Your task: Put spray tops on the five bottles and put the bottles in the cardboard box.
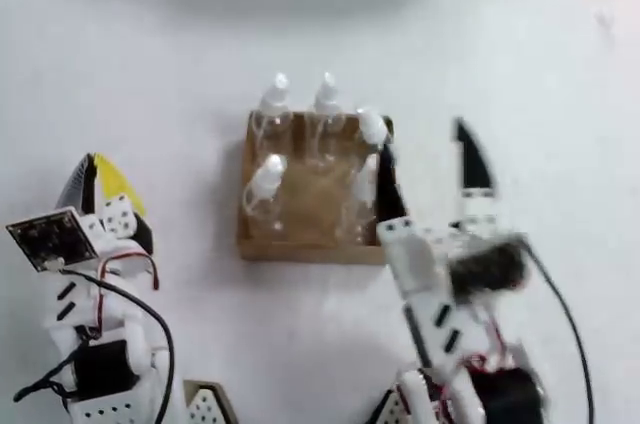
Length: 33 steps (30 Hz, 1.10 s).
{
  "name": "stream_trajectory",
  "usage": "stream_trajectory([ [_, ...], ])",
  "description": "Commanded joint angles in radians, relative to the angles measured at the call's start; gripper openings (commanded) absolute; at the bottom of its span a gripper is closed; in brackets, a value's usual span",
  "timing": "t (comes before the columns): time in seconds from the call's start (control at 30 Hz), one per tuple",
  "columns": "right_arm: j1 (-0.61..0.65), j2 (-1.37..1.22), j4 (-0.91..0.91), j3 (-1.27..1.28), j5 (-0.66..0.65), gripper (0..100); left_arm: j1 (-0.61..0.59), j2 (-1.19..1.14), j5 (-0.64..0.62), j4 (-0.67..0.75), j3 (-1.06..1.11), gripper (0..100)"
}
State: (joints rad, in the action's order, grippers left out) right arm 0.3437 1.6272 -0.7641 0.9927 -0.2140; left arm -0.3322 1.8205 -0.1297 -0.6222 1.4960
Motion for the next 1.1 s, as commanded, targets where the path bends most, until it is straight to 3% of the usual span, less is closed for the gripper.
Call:
stream_trajectory([
  [0.0, -0.101, -0.156, -0.056, -0.229, 0.011, 24.2, -0.004, 0.008, -0.011, 0.028, -0.008, 2],
  [0.2, -0.216, -0.518, -0.240, -0.529, 0.011, 0.3, 0.001, 0.007, 0.029, 0.020, -0.071, 2],
  [0.27, -0.243, -0.613, -0.314, -0.638, 0.011, 4.2, 0.061, 0.007, 0.106, 0.021, -0.080, 2],
  [0.43, -0.240, -0.743, -0.536, -0.950, 0.012, 1.9, 0.286, 0.005, 0.354, -0.068, -0.209, 2],
  [0.57, -0.206, -0.751, -0.722, -1.203, 0.012, 1.5, 0.288, 0.005, 0.442, -0.199, -0.439, 2],
  [0.8, -0.203, -0.625, -0.915, -1.402, 0.012, 1.5, 0.254, -0.054, 0.450, -0.396, -0.812, 2],
  [1.07, -0.203, -0.317, -0.914, -1.402, 0.000, 1.5, 0.259, -0.570, 0.358, -0.674, -1.295, 2],
])
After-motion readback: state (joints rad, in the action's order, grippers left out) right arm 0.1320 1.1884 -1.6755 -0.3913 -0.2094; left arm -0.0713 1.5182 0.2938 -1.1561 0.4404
